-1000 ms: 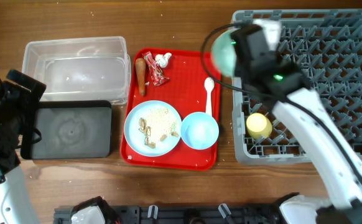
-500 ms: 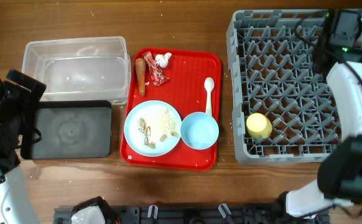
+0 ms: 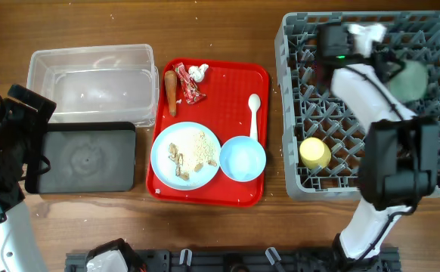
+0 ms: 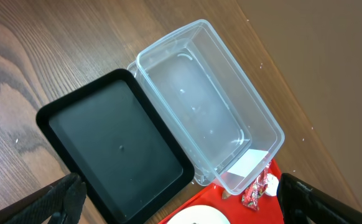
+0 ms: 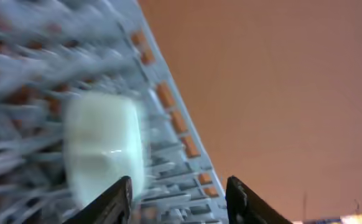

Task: Sort waste into correct bins and load items into the dishwasher rack
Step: 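Grasp the green cup with the right gripper and place it in rack, then grasp the blue bowl with the right gripper and place it in rack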

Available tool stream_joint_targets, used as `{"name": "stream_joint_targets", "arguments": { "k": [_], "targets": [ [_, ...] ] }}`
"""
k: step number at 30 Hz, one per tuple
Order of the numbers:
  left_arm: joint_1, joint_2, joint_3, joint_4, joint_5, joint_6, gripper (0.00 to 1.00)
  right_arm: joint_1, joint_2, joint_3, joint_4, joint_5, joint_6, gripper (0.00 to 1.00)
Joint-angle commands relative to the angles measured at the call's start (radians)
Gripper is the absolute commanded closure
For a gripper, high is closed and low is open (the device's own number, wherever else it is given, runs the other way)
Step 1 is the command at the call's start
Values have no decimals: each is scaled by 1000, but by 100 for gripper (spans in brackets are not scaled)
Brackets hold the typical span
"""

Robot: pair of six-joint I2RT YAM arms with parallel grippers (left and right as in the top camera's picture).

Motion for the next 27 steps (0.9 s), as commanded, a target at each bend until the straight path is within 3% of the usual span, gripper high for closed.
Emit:
{"name": "stream_joint_targets", "arguments": {
  "k": [1,5,7,9,17,19,20,22,27],
  "targets": [
    [6,4,3,3,-17,-9,0,135,-92,-5,-15,-145,-40,38],
    [6,4,3,3,-17,-9,0,332,-204,0,-103,-720,-47,36],
    [6,4,3,3,-17,-9,0,389,-222,0,-166,-1105,-16,37],
    [6,4,3,3,-17,-9,0,401,-202,-7,-274,-1294,72,34],
    [6,4,3,3,-17,-9,0,393,-85,-149,-347,-1481,54,41],
    [6,4,3,3,-17,-9,0,393,-79,-192,-337,-1477,54,52],
    [6,4,3,3,-17,-9,0,393,-77,-199,-322,-1473,54,75],
    [6,4,3,3,-17,-9,0,393,-79,-190,-291,-1430,57,96],
    [6,4,3,3,-17,-9,0,390,-185,5,-370,-1220,91,96]
  ]
}}
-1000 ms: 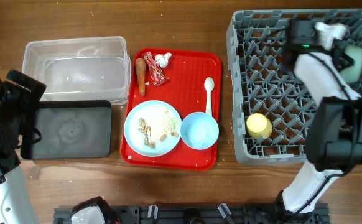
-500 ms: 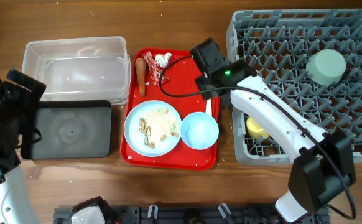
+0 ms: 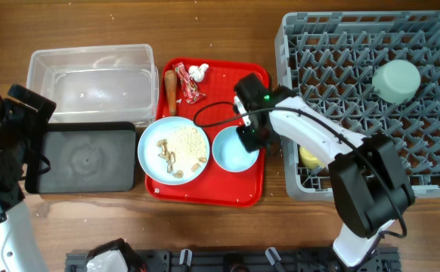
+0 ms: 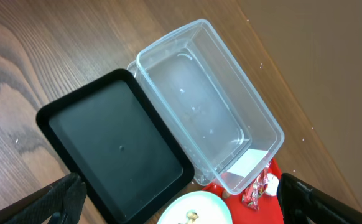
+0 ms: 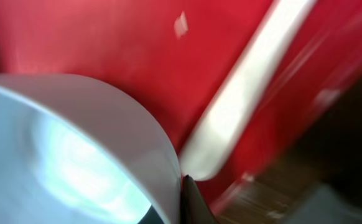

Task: Sort waste into correct bins and load items into the dishwasher rack
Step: 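Grasp the blue bowl with the right gripper and place it in rack, then pick the white spoon with the right gripper and drop it in rack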

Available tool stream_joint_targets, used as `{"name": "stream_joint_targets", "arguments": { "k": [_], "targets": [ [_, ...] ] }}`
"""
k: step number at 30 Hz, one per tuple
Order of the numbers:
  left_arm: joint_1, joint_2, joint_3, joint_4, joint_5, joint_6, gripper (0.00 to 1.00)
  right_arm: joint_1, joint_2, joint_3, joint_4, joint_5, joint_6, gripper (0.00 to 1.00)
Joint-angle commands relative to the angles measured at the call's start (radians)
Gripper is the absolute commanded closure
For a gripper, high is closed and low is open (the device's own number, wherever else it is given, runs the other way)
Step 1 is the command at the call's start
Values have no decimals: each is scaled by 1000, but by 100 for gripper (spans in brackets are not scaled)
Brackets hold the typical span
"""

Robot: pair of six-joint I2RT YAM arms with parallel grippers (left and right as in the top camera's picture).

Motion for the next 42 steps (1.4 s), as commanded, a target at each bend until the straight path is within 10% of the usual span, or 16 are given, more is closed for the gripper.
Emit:
{"name": "stream_joint_targets", "arguments": {
  "k": [1,8,14,24,25,26,29,33,38,42],
  "targets": [
    [6,4,3,3,-16,-9,0,-11,-135,151,-21,226,40,96],
    [6,4,3,3,-16,-9,0,-291,-299,180,71,1166,263,95],
    [6,4,3,3,-16,-9,0,-608,-84,180,378,1199,-13,96],
    [6,4,3,3,-16,-9,0,-344,153,180,360,1289,-32,96],
    [6,4,3,3,-16,-9,0,-307,153,180,354,1297,-42,84],
    [6,4,3,3,-16,-9,0,-279,153,180,324,1307,-40,50],
    [6,4,3,3,-16,-9,0,-207,121,180,246,1350,-37,35],
    [6,4,3,3,-16,-9,0,-40,-16,181,232,1147,-100,31],
    [6,4,3,3,-16,-9,0,127,-64,176,116,243,19,44],
    [6,4,3,3,-16,-9,0,104,55,174,21,203,161,46]
  ]
}}
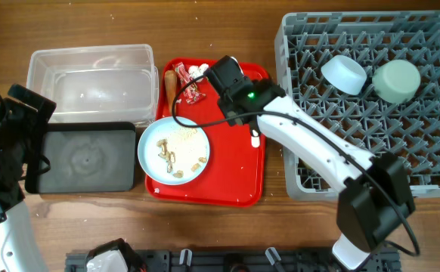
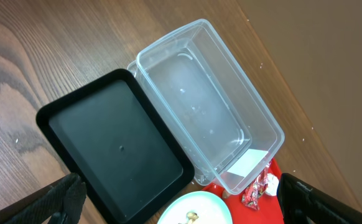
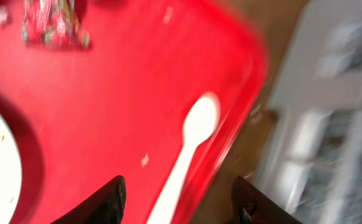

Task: Sort waste into correct bins and load items into the dishwasher rack
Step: 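Pick the white spoon with the right gripper and drop it in rack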

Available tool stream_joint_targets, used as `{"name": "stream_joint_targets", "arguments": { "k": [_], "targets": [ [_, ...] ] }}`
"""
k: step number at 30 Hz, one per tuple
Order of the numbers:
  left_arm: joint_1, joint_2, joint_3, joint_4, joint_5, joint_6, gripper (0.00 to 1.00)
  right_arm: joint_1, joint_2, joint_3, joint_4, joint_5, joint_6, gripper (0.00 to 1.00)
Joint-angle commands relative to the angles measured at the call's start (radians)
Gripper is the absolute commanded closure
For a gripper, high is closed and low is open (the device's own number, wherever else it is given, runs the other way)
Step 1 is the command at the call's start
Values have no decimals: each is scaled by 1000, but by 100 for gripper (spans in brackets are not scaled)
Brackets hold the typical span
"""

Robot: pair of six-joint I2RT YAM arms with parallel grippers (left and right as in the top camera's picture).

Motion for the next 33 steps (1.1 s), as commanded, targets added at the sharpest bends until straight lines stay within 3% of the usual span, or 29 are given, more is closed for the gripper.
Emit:
{"name": "stream_joint_targets", "arguments": {
  "k": [1,8,12,15,18,23,30,33],
  "targets": [
    [6,3,3,3,-16,-9,0,-27,121,-7,-60,-143,143,46],
    [6,3,3,3,-16,-9,0,-130,286,-7,-41,-170,189,46],
    [6,3,3,3,-16,-9,0,-168,302,-8,-56,-374,21,78],
    [6,3,3,3,-16,-9,0,-165,302,-8,-80,-401,14,96],
    [6,3,3,3,-16,-9,0,-166,301,-3,-79,-355,85,96],
    [6,3,3,3,-16,-9,0,-166,251,30,-95,-352,88,96],
    [6,3,3,3,-16,-9,0,-197,8,30,-85,-278,89,96],
    [6,3,3,3,-16,-9,0,-260,-70,30,-70,-159,134,96]
  ]
}}
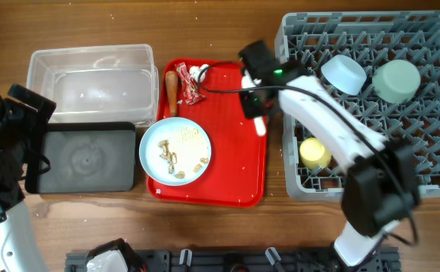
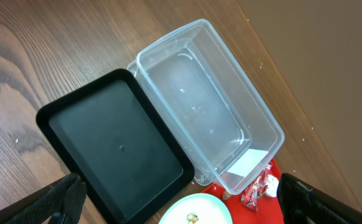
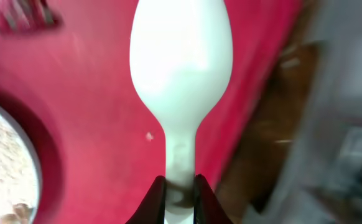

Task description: Sort waste into correct bins and load items into the dishwasher rack

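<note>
My right gripper (image 1: 255,106) is shut on the handle of the white spoon (image 1: 260,125), over the right edge of the red tray (image 1: 227,189). The right wrist view shows the spoon bowl (image 3: 181,59) straight ahead of the gripper (image 3: 180,186). On the tray are a light blue plate (image 1: 175,151) with food scraps, a carrot piece (image 1: 171,91), a red wrapper (image 1: 192,91) and a white crumpled scrap (image 1: 198,73). The grey dishwasher rack (image 1: 432,177) holds a blue bowl (image 1: 345,72), a green cup (image 1: 396,81) and a yellow cup (image 1: 313,153). My left gripper (image 2: 181,202) hangs open at far left.
A clear plastic bin (image 1: 91,79) stands left of the tray, with a black bin (image 1: 84,159) in front of it. Both show in the left wrist view, the clear bin (image 2: 206,106) and the black bin (image 2: 119,155). My left arm (image 1: 8,143) stays at the table's left edge.
My right gripper was open above the tray near the wrappers, with the spoon lying at the tray's right side. Now it is further right and shut on the spoon's handle. The left arm is unchanged.
My right gripper first stood open over the rack by the green cup, with bowl and spoon on the tray. Then it was at the blue bowl on the tray. Later the bowl sat in the rack and the gripper hung open over the tray. Now it holds the spoon.
</note>
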Available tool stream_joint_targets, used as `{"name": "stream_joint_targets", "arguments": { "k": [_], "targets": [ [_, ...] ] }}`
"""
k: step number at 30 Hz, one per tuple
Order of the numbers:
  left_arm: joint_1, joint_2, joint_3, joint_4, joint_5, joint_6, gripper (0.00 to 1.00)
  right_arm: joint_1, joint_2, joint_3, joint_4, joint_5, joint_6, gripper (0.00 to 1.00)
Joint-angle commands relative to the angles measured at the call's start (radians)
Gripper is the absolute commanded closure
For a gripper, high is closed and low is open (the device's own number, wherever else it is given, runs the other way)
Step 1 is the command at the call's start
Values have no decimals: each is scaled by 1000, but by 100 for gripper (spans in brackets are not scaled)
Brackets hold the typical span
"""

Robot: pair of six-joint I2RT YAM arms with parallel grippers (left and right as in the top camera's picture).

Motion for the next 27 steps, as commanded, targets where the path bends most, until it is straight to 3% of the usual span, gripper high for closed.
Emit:
{"name": "stream_joint_targets", "arguments": {
  "k": [1,8,10,13,16,17,18,22,25,27],
  "targets": [
    [6,3,3,3,-16,-9,1,-102,-97,12,29,131,47,96],
    [6,3,3,3,-16,-9,0,-300,-25,0,142,35,-32,95],
    [6,3,3,3,-16,-9,0,-298,-18,1,140,-10,-84,60],
    [6,3,3,3,-16,-9,0,-273,-93,3,115,-32,-109,51],
    [6,3,3,3,-16,-9,0,-253,-262,3,51,-82,-103,31],
    [6,3,3,3,-16,-9,0,-249,-307,3,32,-113,-102,23],
    [6,3,3,3,-16,-9,0,-245,-396,3,-5,-172,-99,0],
    [6,3,3,3,-16,-9,0,-244,-682,3,-52,-267,-103,0],
    [6,3,3,3,-16,-9,0,-245,-832,-4,-229,-23,-125,0],
    [6,3,3,3,-16,-9,0,-244,-910,-40,-237,93,-138,0]
  ]
}}
